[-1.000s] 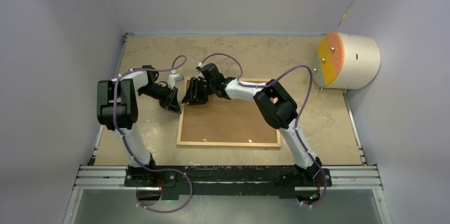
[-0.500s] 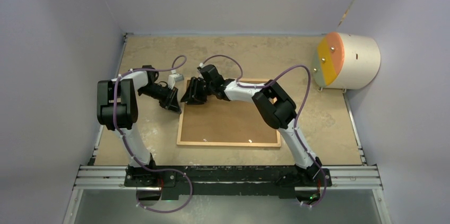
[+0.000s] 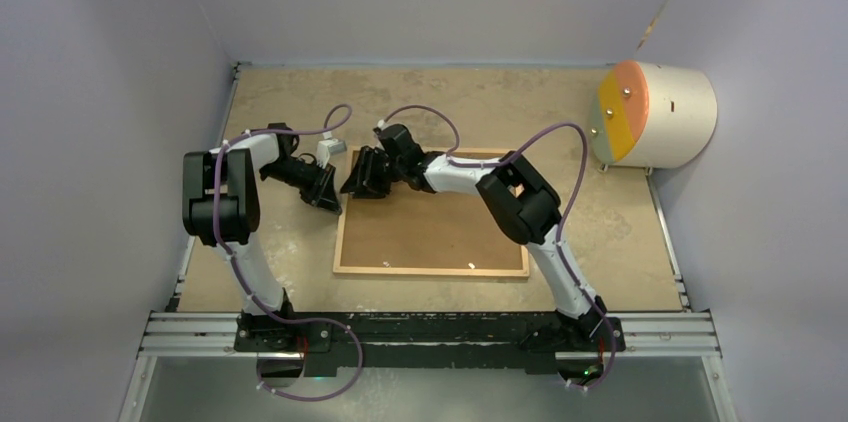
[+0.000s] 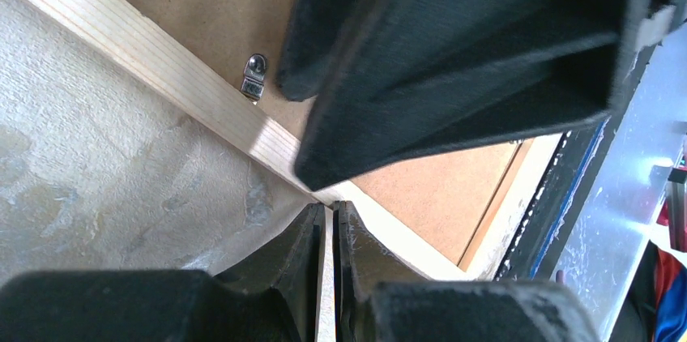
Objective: Put the photo into the frame
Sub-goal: Install the photo frame at the center of the board, then turn over the photo frame at the center of the board.
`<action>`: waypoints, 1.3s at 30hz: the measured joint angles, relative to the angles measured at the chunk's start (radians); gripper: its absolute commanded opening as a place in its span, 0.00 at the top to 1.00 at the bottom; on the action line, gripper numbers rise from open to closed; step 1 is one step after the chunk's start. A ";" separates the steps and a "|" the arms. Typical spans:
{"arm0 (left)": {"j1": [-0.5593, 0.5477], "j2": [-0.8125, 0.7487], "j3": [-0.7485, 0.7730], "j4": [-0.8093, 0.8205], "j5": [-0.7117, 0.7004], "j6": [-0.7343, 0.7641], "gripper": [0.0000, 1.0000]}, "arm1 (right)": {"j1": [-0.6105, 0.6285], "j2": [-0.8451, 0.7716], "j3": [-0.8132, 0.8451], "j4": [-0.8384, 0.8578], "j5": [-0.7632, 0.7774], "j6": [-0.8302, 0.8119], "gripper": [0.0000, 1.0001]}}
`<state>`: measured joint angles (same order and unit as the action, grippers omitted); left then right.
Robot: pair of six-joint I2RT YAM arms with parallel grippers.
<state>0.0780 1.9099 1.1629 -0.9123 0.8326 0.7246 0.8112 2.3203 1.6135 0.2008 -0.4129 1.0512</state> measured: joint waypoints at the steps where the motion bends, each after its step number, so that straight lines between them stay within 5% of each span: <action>1: 0.000 -0.001 0.000 -0.001 -0.001 0.002 0.87 | 0.000 -0.010 -0.011 0.002 0.000 -0.012 0.47; 4: 0.003 -0.007 0.000 -0.004 -0.010 0.011 0.79 | 0.002 -0.087 -0.071 -0.042 0.004 -0.124 0.36; 7: 0.013 -0.019 0.007 -0.018 -0.029 0.029 0.59 | 0.004 -0.224 -0.151 -0.122 0.022 -0.310 0.26; 16: 0.026 -0.137 0.040 -0.074 -0.053 0.082 0.48 | 0.067 -0.663 -0.496 -0.289 0.091 -0.834 0.23; 25: 0.026 -0.218 0.032 -0.118 -0.082 0.109 0.47 | 0.249 -0.691 -0.608 -0.427 0.195 -1.140 0.32; 39: 0.026 -0.268 0.026 -0.151 -0.106 0.110 0.38 | 0.393 -0.642 -0.608 -0.449 0.372 -1.266 0.47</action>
<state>0.1036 1.6417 1.1889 -1.0634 0.7261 0.8345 1.2045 1.6779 1.0058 -0.2481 -0.0410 -0.2146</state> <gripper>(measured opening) 0.575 0.577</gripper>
